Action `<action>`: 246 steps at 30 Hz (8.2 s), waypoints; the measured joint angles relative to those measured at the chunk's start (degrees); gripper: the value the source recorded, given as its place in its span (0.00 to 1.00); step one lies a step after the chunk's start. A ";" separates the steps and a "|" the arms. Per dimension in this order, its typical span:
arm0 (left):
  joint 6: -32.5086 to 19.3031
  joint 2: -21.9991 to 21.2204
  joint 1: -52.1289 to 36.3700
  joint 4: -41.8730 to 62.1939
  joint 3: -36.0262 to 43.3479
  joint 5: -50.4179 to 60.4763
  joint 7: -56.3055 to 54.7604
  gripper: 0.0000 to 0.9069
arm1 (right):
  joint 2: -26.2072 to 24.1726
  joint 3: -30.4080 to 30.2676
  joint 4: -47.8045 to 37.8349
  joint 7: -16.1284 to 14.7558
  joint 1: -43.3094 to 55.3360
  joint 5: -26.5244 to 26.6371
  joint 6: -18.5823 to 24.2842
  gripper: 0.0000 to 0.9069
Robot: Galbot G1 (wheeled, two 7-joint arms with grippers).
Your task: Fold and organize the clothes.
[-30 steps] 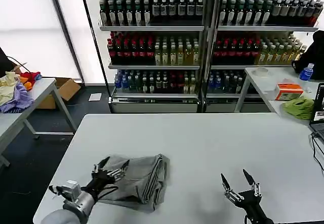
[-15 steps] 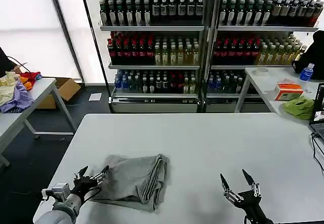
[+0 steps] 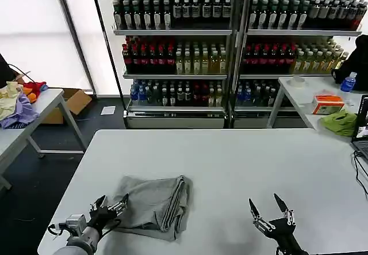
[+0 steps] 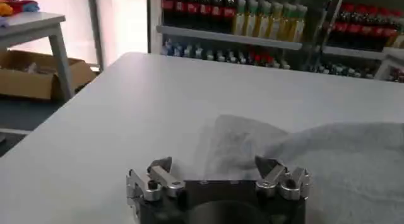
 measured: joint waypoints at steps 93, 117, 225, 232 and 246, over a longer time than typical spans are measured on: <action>9.95 -2.41 -19.29 -0.18 15.06 -23.18 -9.98 1.00 | 0.80 1.06 1.28 1.23 -1.98 2.18 -0.14 1.00; 8.85 -3.43 -14.06 -7.55 -3.75 -23.82 -4.02 1.00 | -5.92 -25.71 -0.71 13.78 26.31 20.10 -28.32 1.00; 6.29 -5.84 0.01 -10.98 -20.52 -24.07 0.51 1.00 | -6.19 -32.76 -10.55 23.22 31.58 -4.15 -22.52 1.00; 5.91 -5.71 0.77 -11.15 -21.02 -24.00 1.01 1.00 | -7.30 -23.62 -4.57 20.43 27.66 -2.33 -17.75 1.00; 1.60 -7.25 4.02 -13.55 -18.23 -14.21 4.88 1.00 | -7.08 2.24 0.52 10.64 15.02 9.78 -12.02 1.00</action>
